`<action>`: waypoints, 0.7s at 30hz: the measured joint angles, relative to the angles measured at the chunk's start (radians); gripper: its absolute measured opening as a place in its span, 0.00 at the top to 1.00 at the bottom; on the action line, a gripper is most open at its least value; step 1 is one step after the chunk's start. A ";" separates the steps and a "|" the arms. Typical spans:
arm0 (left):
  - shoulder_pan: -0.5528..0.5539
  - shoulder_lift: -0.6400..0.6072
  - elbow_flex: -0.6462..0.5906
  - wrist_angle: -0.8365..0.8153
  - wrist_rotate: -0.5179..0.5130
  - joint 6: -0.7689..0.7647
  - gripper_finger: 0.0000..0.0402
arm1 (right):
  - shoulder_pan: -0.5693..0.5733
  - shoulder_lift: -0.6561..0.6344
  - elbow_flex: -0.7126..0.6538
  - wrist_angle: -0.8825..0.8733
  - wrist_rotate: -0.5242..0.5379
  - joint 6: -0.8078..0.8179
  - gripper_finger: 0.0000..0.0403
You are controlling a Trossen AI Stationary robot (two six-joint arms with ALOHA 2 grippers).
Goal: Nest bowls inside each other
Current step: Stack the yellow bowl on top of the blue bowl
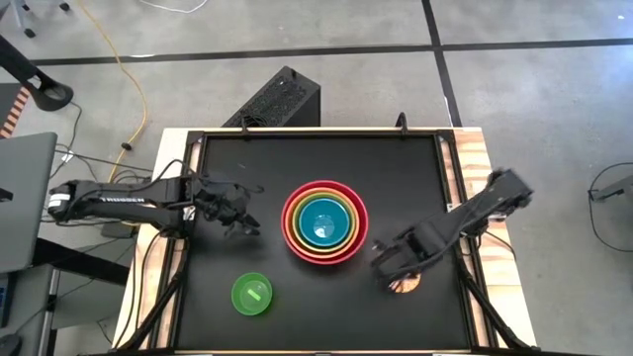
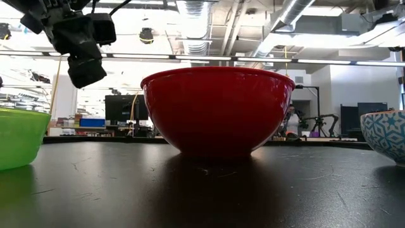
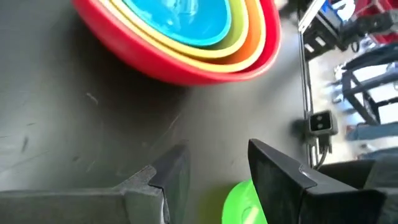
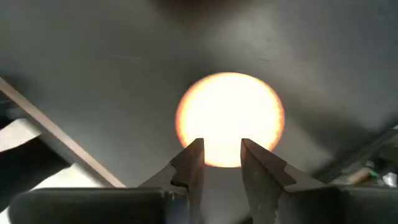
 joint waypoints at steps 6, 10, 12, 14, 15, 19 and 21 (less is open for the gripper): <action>-0.080 0.000 0.000 0.005 -0.169 -0.172 0.63 | -0.031 -0.320 -0.465 0.336 0.010 0.014 0.71; -0.142 -0.001 0.000 0.021 -0.225 -0.317 0.63 | -0.056 -0.447 -0.664 0.432 0.010 0.034 0.69; -0.175 -0.001 0.000 0.023 -0.273 -0.372 0.63 | -0.063 -0.479 -0.721 0.454 0.009 0.034 0.66; -0.205 -0.001 0.000 0.023 -0.324 -0.408 0.63 | -0.068 -0.491 -0.767 0.455 0.009 0.027 0.61; -0.218 -0.001 0.000 0.023 -0.343 -0.426 0.63 | -0.068 -0.491 -0.785 0.455 0.009 0.022 0.59; -0.252 -0.001 0.000 0.024 -0.402 -0.462 0.63 | -0.066 -0.471 -0.845 0.473 -0.017 0.007 0.48; -0.260 -0.001 0.000 0.023 -0.422 -0.458 0.63 | -0.057 -0.457 -0.870 0.527 -0.021 -0.014 0.43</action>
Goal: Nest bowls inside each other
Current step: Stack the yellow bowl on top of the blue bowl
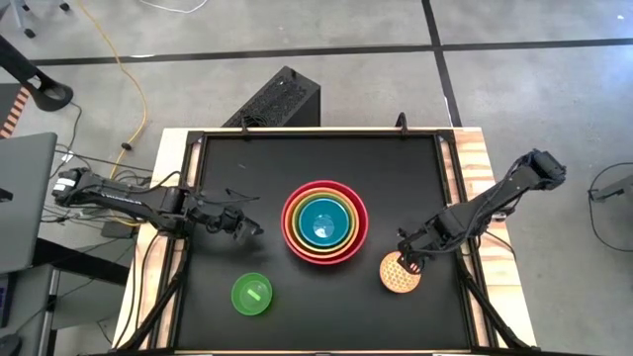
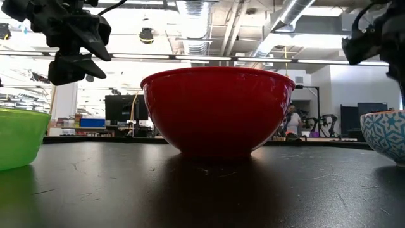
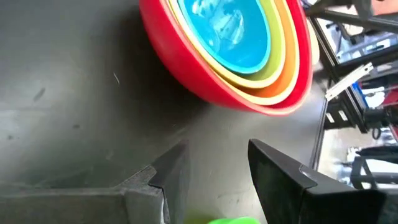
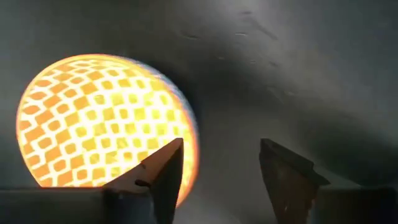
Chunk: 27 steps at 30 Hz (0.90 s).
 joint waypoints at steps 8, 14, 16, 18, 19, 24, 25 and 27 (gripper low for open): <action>-0.005 0.000 0.000 -0.002 0.005 0.031 0.63 | 0.009 0.084 -0.032 0.119 -0.015 -0.016 0.40; -0.005 0.000 0.000 -0.004 0.023 0.054 0.63 | 0.008 0.166 -0.032 0.143 -0.028 -0.041 0.53; -0.005 0.000 0.000 -0.007 0.039 0.067 0.63 | 0.008 0.197 -0.032 0.160 -0.044 -0.045 0.61; -0.005 0.000 0.000 -0.010 0.044 0.080 0.63 | 0.008 0.222 -0.032 0.171 -0.052 -0.056 0.71; -0.006 0.000 0.000 -0.010 0.046 0.081 0.63 | 0.008 0.229 -0.032 0.171 -0.053 -0.056 0.78; -0.021 0.000 0.000 -0.009 0.061 0.101 0.63 | 0.001 0.172 -0.024 0.156 -0.061 -0.004 0.96; -0.026 0.000 0.000 -0.009 0.061 0.107 0.63 | -0.001 0.152 -0.014 0.131 -0.063 0.001 0.96; -0.033 -0.001 0.000 -0.009 0.061 0.113 0.63 | -0.015 0.105 0.022 0.065 -0.067 0.019 0.96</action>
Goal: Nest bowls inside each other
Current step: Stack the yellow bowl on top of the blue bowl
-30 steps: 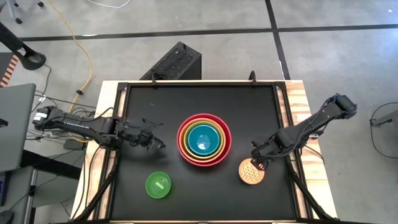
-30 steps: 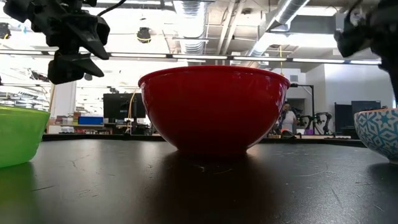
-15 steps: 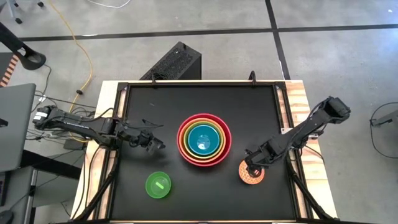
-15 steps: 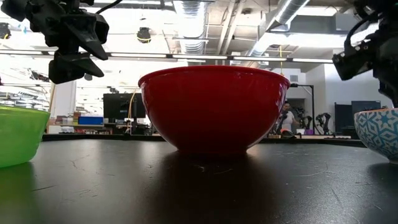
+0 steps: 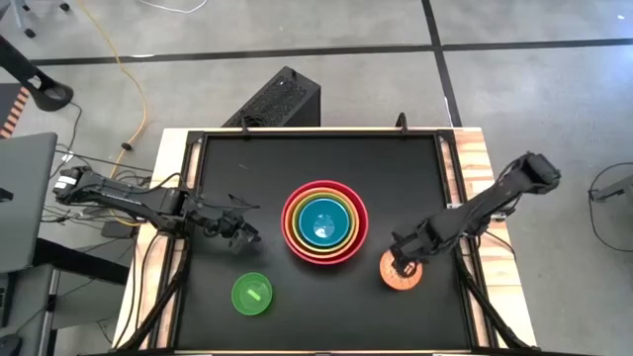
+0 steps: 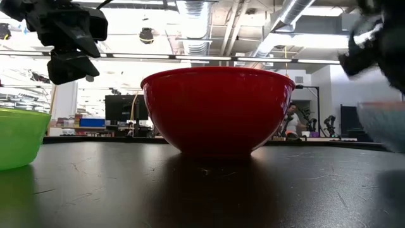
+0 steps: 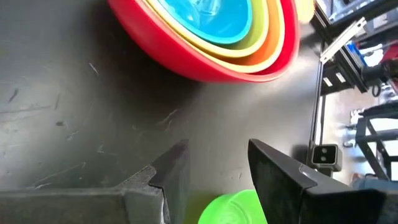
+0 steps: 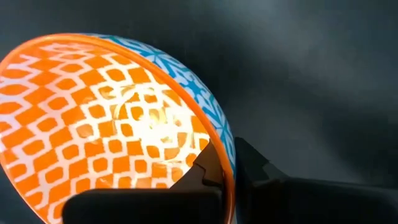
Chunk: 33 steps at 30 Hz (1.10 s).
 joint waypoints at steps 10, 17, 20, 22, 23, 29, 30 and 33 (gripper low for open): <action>-0.016 0.000 0.000 0.002 -0.054 0.084 0.63 | -0.125 -0.102 0.389 -0.152 0.127 -0.004 0.98; -0.016 0.000 0.000 0.001 -0.081 0.188 0.63 | -0.309 0.136 0.643 -0.119 0.162 -0.169 0.98; -0.016 0.000 0.000 -0.003 -0.078 0.222 0.63 | -0.374 0.276 0.747 -0.119 0.153 -0.238 0.98; -0.016 0.000 0.000 -0.011 -0.075 0.236 0.63 | -0.411 0.355 0.807 -0.114 0.130 -0.284 0.98; -0.016 0.000 0.000 -0.020 -0.074 0.240 0.63 | -0.429 0.387 0.829 -0.117 0.110 -0.312 0.98; -0.016 0.000 0.000 -0.085 -0.069 0.241 0.63 | -0.501 0.519 0.860 -0.118 0.024 -0.386 0.98; -0.016 0.000 0.000 -0.094 -0.063 0.240 0.63 | -0.507 0.532 0.859 -0.119 0.023 -0.390 0.98; -0.016 0.000 0.000 -0.104 -0.048 0.239 0.63 | -0.519 0.569 0.860 -0.098 0.022 -0.397 0.98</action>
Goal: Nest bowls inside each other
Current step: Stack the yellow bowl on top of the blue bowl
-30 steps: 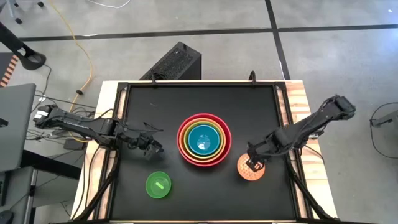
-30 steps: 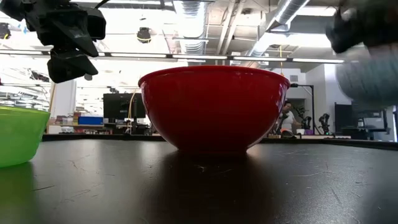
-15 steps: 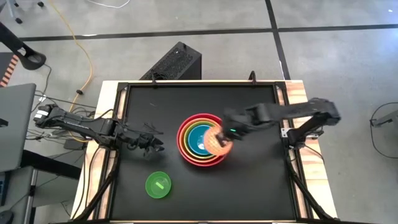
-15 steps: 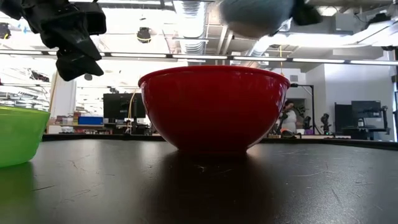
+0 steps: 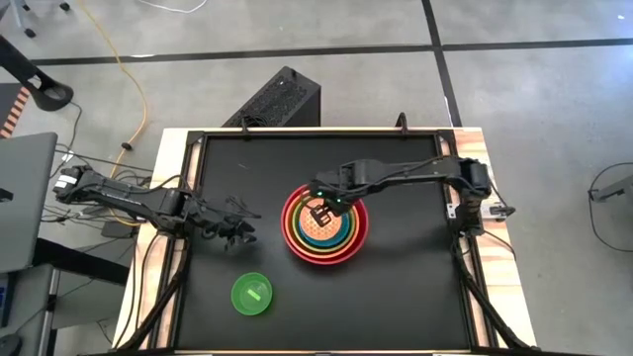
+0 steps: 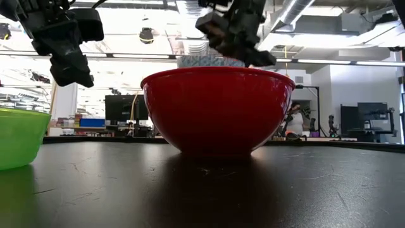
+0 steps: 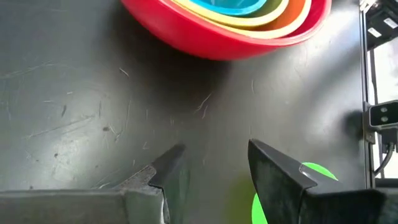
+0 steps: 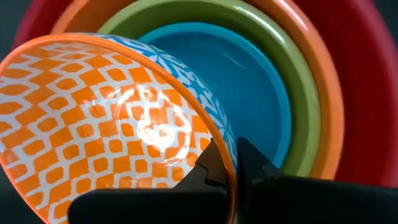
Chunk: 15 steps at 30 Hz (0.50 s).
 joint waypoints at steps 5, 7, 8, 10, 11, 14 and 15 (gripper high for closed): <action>0.000 0.000 0.000 -0.002 0.004 -0.001 0.63 | -0.008 0.070 0.000 0.037 -0.003 -0.012 0.98; 0.000 0.000 0.000 -0.001 0.008 -0.002 0.63 | -0.009 0.092 0.000 0.033 -0.003 -0.009 0.98; 0.000 0.000 0.000 -0.001 0.012 -0.007 0.63 | -0.010 0.100 0.000 0.028 -0.002 -0.007 0.98; 0.000 0.000 0.000 -0.001 0.017 -0.015 0.63 | -0.014 0.118 0.000 0.027 -0.002 -0.001 0.98; 0.000 0.000 0.000 -0.001 0.021 -0.018 0.63 | -0.014 0.125 0.000 0.031 0.000 0.004 0.98; 0.000 0.000 0.000 -0.001 0.029 -0.032 0.63 | -0.014 0.129 0.000 0.028 0.012 0.007 0.98; 0.000 0.000 0.000 -0.001 0.029 -0.037 0.63 | -0.014 0.127 0.000 0.029 0.022 0.010 0.98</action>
